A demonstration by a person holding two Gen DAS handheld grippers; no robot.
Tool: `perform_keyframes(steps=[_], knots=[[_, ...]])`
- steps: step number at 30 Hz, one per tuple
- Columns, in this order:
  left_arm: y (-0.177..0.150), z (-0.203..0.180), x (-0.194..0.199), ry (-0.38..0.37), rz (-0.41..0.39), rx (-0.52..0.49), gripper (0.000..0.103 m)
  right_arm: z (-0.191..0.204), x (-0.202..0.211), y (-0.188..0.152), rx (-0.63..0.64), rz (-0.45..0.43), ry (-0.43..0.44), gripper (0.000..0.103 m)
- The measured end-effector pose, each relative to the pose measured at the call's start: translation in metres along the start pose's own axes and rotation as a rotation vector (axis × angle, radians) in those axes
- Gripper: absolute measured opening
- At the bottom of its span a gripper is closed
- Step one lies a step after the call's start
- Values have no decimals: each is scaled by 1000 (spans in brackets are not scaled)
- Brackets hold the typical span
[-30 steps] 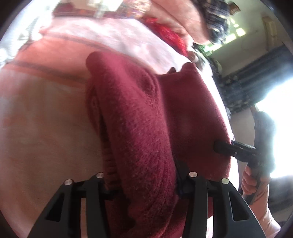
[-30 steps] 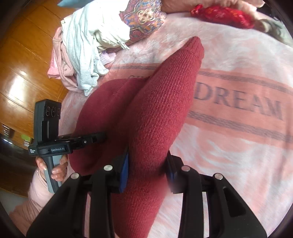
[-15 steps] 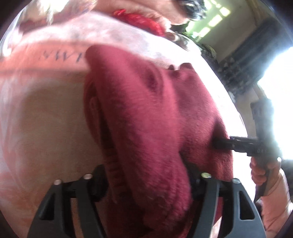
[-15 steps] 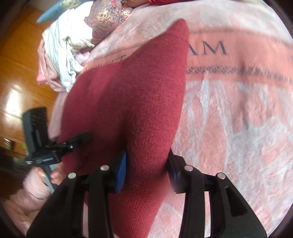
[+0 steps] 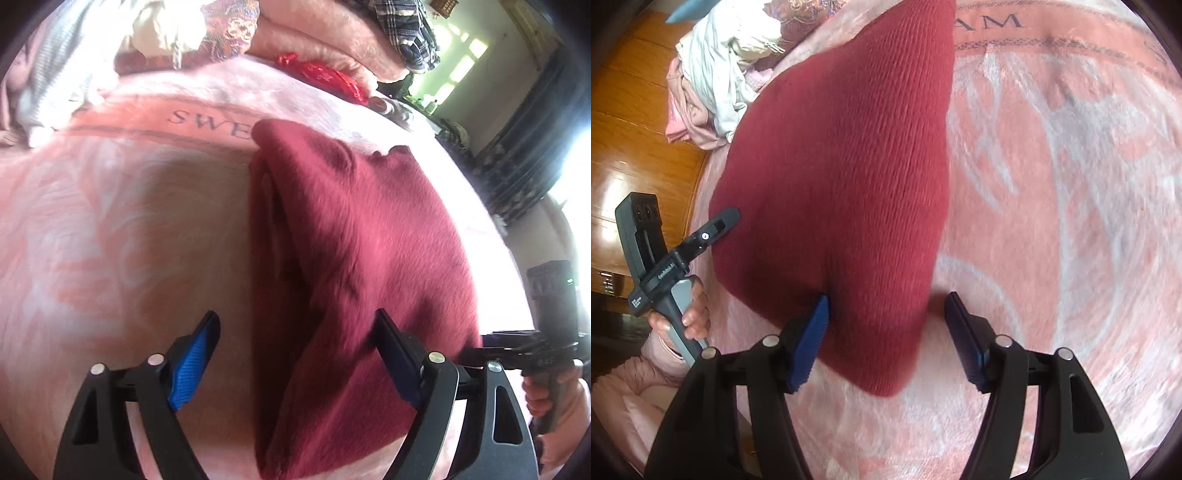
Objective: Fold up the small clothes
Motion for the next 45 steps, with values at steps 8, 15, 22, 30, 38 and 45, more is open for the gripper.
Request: perform_keyframes(steps=[8,15,22,30,38,45], knots=[[-7,-10,-2,53,11,-62,64,18,14,-2,78,-33,-44,23],[-17,-4,-23,43,44,-53,72,-1,-10,1,27,-5,-44,26],[-20,2,0,66,61,37,84,-6,36,-16,5,-67,-163,71],[-30,12,84,209,-10,262,92,29,117,-41,-67,-277,-359,90],[-56,-38,135,339,-48,48,99,78,149,-65,-62,-396,-395,91],[-82,-32,148,365,-53,66,99,81,125,-91,-107,-357,-348,91]])
Point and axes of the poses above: each gripper's, at about its wrist camera, not at the fingertips, and x roughly against the way its jaws point, z to its left, y to its top, the point moved 9 cm from there along -x, roughly the way its jaws point, and after that the axes turned 12 degrees about z, right-handed, at the moved point
